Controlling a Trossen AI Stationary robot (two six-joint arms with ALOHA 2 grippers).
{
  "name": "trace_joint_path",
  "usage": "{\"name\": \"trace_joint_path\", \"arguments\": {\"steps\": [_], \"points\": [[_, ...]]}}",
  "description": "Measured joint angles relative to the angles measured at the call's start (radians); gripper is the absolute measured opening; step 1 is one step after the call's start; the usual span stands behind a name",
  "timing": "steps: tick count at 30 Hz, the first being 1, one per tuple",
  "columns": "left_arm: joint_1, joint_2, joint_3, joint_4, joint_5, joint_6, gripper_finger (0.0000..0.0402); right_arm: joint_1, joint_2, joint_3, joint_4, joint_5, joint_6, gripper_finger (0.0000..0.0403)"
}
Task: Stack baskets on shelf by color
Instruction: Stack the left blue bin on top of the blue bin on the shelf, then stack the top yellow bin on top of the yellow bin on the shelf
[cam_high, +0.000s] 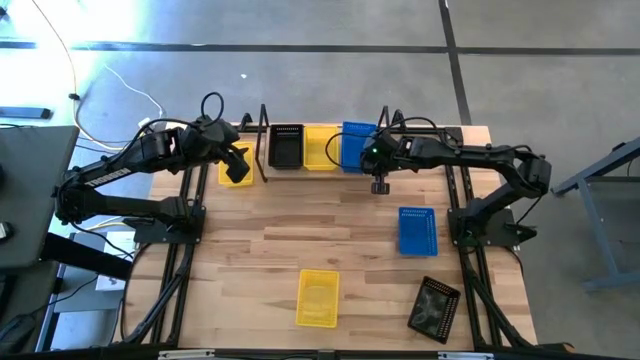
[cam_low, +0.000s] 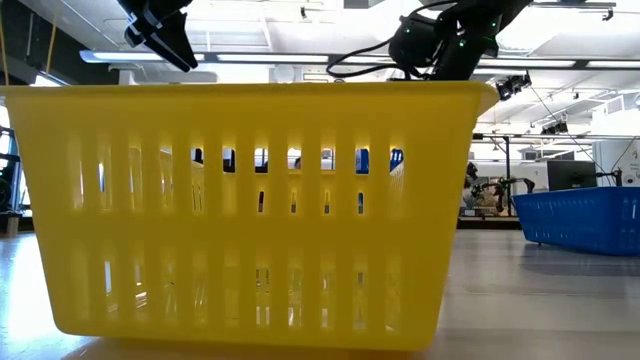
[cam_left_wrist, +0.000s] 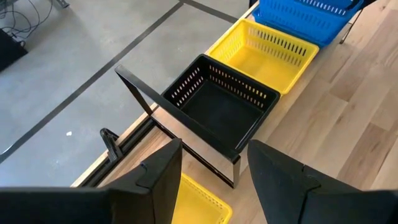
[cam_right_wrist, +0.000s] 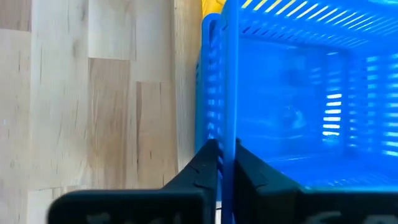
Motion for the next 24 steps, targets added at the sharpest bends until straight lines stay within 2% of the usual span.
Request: {"name": "trace_joint_path", "arguments": {"steps": [6, 10, 15, 24], "points": [[0.000, 0.000, 0.000, -0.008, 0.015, 0.000, 0.0172, 0.001, 0.000, 0.007, -0.004, 0.035, 0.002, 0.0070], [0.000, 0.000, 0.000, -0.042, 0.044, 0.000, 0.0172, 0.009, 0.000, 0.059, -0.022, 0.062, -0.001, 0.0095], [0.000, 0.005, 0.000, -0.146, 0.056, -0.001, 0.0172, 0.010, 0.000, 0.122, -0.105, 0.056, 0.087, 0.0100], [0.000, 0.041, -0.009, -0.254, 0.186, 0.004, 0.0172, 0.031, 0.000, 0.190, -0.157, 0.054, 0.176, 0.0101]]}}
